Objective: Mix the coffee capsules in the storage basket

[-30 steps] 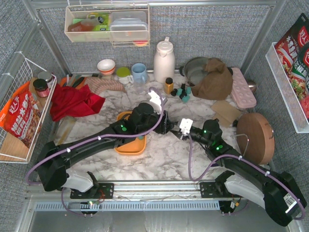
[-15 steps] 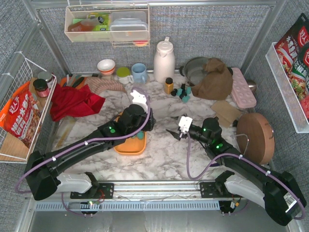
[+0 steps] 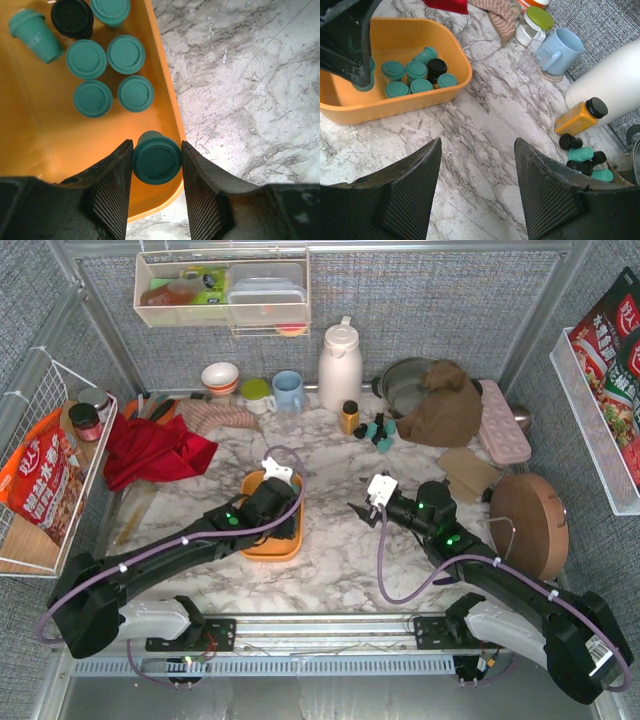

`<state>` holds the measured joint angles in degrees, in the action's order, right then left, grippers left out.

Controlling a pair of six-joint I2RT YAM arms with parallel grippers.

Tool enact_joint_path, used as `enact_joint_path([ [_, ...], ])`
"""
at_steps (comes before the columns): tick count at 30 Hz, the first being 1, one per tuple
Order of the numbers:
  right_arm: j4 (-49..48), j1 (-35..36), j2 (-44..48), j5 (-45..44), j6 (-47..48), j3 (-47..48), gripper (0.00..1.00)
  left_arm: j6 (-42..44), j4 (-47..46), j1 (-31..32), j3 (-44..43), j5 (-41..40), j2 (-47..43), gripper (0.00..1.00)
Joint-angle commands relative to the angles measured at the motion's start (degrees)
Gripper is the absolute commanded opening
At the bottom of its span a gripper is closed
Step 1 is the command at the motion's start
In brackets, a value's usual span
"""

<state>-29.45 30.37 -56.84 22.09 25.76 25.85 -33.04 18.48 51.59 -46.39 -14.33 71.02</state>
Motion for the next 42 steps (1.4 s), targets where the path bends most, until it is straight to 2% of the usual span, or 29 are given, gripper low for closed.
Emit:
enact_joint_path([
  [1, -0.44, 0.04, 0.03, -0.33, -0.18, 0.57, 0.64, -0.82, -0.08, -0.09, 0.25, 2.78, 1.88, 0.49],
  [7, -0.25, 0.04, -0.35, -0.29, -0.01, 0.73, 0.64, -1.66, -1.33, -0.09, 1.60, 1.93, 3.58, 0.50],
  [20, -0.11, 0.04, -0.91, -0.03, -0.01, 0.95, 0.65, -7.22, -14.22, -0.09, 11.33, 2.37, -2.84, 0.55],
  [30, 0.08, 0.04, -1.20, -1.12, -0.67, 1.20, 0.65, -6.32, -11.04, -0.09, 9.35, -2.84, -6.56, 0.56],
  [35, 0.51, -0.16, -3.98, -17.02, -11.77, 4.72, 0.65, -1.23, -7.82, -0.09, 5.61, -9.05, -11.61, 0.65],
  [37, 6.69, -0.94, -6.33, -23.45, -17.19, 9.10, 0.65, 1.73, -9.52, -0.09, 5.58, -11.56, -14.48, 0.70],
  [42, 21.01, -5.13, -15.96, -33.21, -27.68, 21.02, 0.63, 9.86, -12.15, -0.08, 5.82, -16.83, -19.85, 0.84],
])
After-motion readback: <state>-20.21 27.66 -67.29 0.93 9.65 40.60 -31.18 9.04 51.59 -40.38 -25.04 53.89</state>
